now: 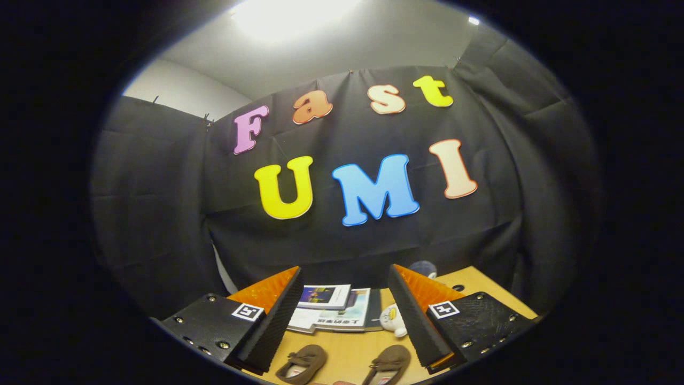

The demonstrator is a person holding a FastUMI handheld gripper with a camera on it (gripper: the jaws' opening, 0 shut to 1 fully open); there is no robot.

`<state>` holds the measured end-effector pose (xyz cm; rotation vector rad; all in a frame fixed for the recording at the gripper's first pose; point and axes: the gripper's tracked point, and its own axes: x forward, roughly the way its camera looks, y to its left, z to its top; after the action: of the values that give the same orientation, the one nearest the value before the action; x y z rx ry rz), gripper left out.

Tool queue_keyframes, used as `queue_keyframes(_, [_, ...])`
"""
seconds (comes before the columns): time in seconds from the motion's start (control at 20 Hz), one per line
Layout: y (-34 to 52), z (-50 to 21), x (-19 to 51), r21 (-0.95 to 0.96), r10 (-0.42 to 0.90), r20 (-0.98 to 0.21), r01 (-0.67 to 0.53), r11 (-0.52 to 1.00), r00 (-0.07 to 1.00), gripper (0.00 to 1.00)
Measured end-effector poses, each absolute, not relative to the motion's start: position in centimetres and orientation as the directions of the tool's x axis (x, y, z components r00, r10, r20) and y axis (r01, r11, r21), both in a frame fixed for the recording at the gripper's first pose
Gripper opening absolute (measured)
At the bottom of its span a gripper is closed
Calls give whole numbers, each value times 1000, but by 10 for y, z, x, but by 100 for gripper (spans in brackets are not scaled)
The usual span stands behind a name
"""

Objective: Open the storage box then place both shoes into the box .Put the left shoe in first, then the right shoe, with the right side of both shoes facing outward in a uniform manner.

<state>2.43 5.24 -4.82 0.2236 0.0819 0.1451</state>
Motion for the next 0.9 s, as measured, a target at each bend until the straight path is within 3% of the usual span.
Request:
queue_keyframes(0.45, [175,-160,42,495,541,-267,-368,787,798,97])
queue_keyframes(0.75, [239,-222,35,664,719,-333,-390,638,610,97])
queue_keyframes(0.9, [261,-256,37,750,779,-343,-347,564,525,97])
